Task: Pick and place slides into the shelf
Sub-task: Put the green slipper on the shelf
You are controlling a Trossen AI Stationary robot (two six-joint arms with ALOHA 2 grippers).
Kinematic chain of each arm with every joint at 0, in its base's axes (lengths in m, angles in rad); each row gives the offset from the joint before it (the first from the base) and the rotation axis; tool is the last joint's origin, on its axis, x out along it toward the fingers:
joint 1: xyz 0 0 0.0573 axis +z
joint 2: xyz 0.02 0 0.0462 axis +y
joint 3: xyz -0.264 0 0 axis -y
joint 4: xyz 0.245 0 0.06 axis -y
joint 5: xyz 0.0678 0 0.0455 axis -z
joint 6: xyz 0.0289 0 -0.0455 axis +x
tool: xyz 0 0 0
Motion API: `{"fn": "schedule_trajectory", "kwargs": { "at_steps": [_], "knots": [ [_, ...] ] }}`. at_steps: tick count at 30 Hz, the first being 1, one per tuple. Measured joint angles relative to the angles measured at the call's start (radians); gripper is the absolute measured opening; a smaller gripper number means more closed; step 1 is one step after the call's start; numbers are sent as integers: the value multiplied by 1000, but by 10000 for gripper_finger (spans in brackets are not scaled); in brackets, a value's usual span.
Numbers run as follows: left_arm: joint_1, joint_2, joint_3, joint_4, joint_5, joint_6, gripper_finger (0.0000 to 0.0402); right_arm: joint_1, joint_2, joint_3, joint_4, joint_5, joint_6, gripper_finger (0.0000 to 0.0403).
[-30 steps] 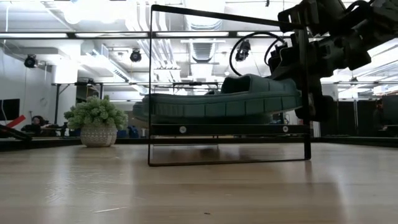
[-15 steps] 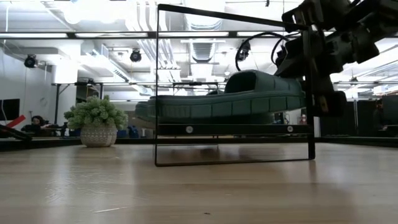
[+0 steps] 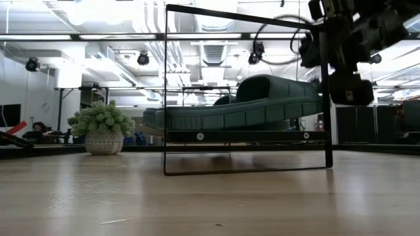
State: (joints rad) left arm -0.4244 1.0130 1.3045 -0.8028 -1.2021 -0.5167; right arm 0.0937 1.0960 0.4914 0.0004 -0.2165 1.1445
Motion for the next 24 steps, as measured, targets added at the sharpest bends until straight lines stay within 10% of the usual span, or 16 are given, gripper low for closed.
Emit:
{"fn": "schedule_trajectory", "kwargs": {
  "at_steps": [10,24],
  "knots": [
    [0,0,0,0,3,0,207,-1,-31,124,-343,220,-164,173],
    [0,2,-1,0,19,0,207,0,24,123,-326,196,-126,73]
  ]
}}
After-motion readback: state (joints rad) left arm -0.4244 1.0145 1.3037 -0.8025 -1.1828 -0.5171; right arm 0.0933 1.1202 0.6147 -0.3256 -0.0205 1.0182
